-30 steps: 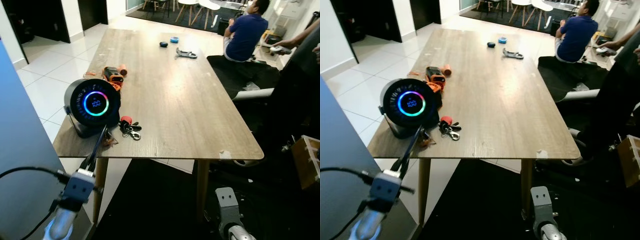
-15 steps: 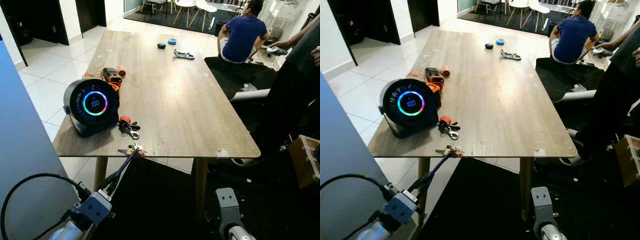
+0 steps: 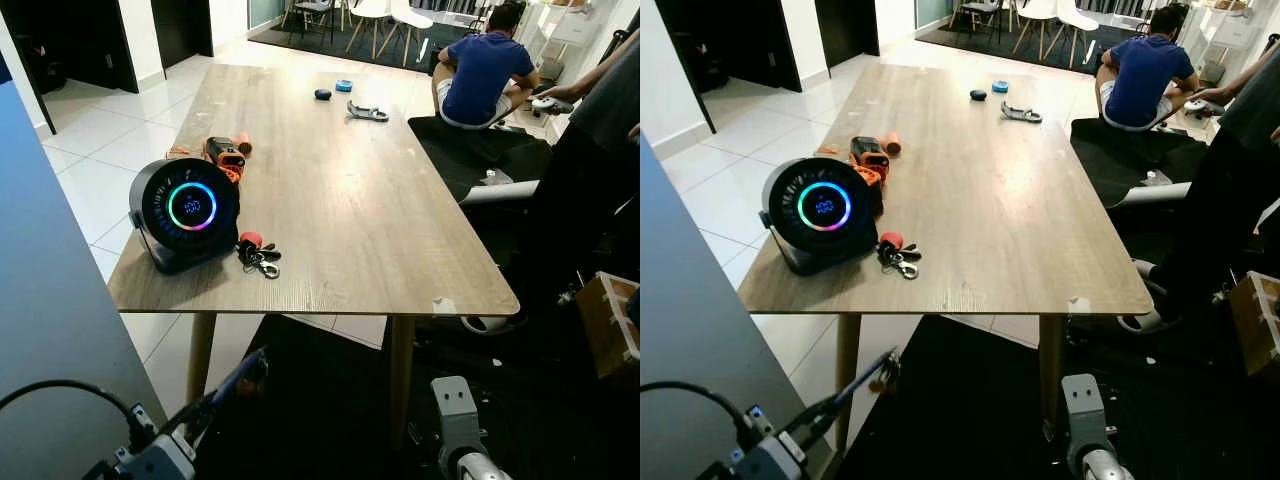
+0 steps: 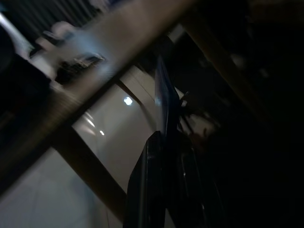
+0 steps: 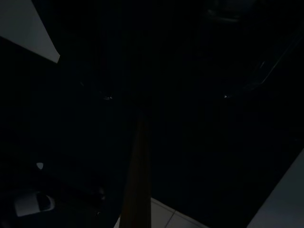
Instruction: Hang keys on a hook
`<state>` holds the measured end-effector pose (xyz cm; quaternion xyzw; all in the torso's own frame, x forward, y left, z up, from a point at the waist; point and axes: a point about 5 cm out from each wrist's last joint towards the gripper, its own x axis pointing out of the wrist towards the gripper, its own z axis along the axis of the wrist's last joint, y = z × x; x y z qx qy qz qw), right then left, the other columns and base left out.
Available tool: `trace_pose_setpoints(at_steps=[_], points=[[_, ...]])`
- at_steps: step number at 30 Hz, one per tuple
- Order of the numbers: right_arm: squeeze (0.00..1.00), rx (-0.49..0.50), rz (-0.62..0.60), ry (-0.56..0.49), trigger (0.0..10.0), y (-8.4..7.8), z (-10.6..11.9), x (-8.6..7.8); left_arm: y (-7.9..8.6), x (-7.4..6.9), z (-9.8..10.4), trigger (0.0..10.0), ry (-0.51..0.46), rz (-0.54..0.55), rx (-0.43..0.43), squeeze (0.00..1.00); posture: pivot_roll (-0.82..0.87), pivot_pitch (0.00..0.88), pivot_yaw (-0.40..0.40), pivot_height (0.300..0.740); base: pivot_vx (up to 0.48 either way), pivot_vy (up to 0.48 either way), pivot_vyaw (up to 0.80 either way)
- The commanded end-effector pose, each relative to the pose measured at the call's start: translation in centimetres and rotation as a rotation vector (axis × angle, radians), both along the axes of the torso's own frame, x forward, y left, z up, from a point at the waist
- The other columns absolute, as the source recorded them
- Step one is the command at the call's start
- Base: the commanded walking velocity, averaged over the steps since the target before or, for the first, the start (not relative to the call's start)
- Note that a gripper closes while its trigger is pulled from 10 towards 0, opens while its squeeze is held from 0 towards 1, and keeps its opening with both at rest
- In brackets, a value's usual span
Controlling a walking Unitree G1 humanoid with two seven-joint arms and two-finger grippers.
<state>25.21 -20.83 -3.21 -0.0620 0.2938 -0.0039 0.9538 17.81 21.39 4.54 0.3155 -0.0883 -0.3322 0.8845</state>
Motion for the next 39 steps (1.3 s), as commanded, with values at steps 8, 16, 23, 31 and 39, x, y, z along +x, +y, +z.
trace_pose_setpoints(at_steps=[8,16,23,31,39], points=[[0.00,-0.024,0.037,0.061,10.0,0.3,-1.1,-1.3,1.8,-0.8,-6.3,10.0,0.405,0.214,0.123,0.00,0.08,0.082,-0.076,0.740,0.000,0.000,0.00],[0.00,-0.045,0.078,0.198,10.0,0.2,-3.2,-4.4,1.0,-1.5,-10.6,10.0,0.736,0.552,-0.018,0.00,0.07,0.069,-0.072,0.740,0.000,0.000,0.00],[0.00,-0.018,0.063,0.241,10.0,0.4,-4.0,-5.7,2.1,-1.3,-11.6,10.0,0.824,0.929,-0.255,0.00,0.07,0.062,-0.060,0.740,0.000,0.000,0.00],[0.00,-0.047,0.064,0.222,10.0,0.5,-3.9,-5.7,2.1,0.8,-10.6,10.0,0.763,1.009,-0.428,0.00,0.07,0.059,-0.049,0.740,0.000,0.000,0.00],[0.00,-0.054,0.055,0.183,10.0,0.4,-3.5,-5.1,0.0,2.2,-10.1,10.0,0.699,0.947,-0.394,0.00,0.07,0.043,-0.063,0.740,0.000,0.000,0.00]])
